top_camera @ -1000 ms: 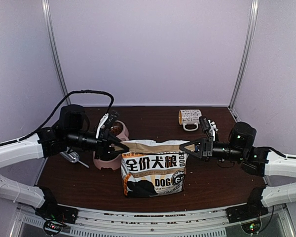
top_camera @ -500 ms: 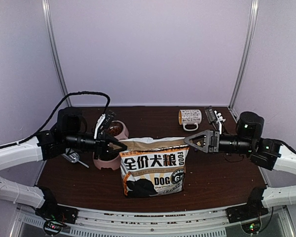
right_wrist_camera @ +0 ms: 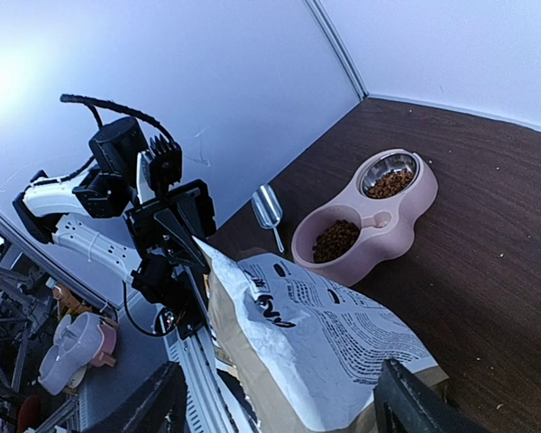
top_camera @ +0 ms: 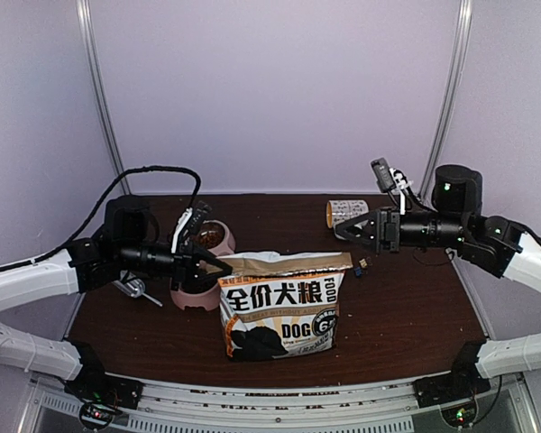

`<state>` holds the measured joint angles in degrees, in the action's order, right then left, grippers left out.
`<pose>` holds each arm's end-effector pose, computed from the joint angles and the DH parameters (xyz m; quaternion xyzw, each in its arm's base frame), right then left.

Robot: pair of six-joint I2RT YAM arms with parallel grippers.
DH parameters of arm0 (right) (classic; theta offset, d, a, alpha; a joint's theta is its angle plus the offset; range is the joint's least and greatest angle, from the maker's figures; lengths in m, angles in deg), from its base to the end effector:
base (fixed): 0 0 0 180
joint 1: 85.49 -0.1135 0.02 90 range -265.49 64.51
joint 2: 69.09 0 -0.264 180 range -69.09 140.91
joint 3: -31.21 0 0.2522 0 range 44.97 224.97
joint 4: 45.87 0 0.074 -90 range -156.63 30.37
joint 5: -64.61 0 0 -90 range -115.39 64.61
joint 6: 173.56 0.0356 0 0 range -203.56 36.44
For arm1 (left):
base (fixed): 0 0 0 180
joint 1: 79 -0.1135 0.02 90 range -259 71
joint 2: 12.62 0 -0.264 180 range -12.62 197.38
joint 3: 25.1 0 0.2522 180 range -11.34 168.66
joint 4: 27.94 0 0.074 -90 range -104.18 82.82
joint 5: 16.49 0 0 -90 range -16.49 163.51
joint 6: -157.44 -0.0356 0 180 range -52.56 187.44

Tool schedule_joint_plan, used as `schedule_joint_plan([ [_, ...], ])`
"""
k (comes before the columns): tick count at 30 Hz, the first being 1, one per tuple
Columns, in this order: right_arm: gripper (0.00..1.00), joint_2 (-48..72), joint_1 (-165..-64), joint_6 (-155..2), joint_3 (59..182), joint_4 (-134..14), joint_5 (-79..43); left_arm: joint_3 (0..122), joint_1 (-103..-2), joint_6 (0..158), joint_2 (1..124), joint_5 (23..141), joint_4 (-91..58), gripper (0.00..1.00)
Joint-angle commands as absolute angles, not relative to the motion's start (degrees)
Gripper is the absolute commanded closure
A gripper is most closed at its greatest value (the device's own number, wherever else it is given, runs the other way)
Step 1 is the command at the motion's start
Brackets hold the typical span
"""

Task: Serve the pet food
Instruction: Adjust the seal on the pet food bag, then press the seal on the pet food bag.

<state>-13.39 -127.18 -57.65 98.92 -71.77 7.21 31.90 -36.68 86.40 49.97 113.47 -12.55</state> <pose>0.1507 0.1599 0.3591 -0.2751 0.7249 0.5128 0.3687 0.1650 -0.1812 0.2870 0.3464 0.7192 -0.5136 0.3146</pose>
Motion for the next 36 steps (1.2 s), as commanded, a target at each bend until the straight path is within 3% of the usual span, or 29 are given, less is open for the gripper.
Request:
schedule_joint_plan([
  [1,0.27,-11.21,-126.71,-62.35,99.64,-74.94,9.45,31.87,-37.66,87.2,49.58,115.62,-17.93,1.0],
  [8,0.29,-8.7,-126.71,-61.55,94.86,-71.56,13.18,31.22,-37.68,87.44,49.84,117.46,-19.24,1.0],
  [15,0.48,-7.09,-126.58,-63.5,94.06,-72.72,12.9,30.94,-37.69,87.91,50.25,118.19,-20.15,1.0],
  [22,0.51,-5.75,-126.36,-64.5,92.71,-70.99,14.95,30.61,-37.58,88.45,50.24,118.75,-20.84,1.0],
  [23,0.57,-5.77,-126.36,-64.49,92.61,-70.68,15.14,30.59,-37.68,88.51,50.19,118.7,-20.88,1.0],
  [27,0.95,-6.71,-126.12,-64.68,92.32,-69.65,15.71,30.06,-37.69,88.9,48.89,114.79,-21.19,1.0],
  [28,1.0,-7.4,-125.95,-64.6,92.0,-69.38,15.48,29.52,-37.74,89.22,48.1,112.88,-21.64,1.0],
  [36,1.0,-17.09,-124.85,-59.61,82.34,-57.92,8.53,25.56,-38.79,92.48,44.32,103.71,-25.57,1.0],
])
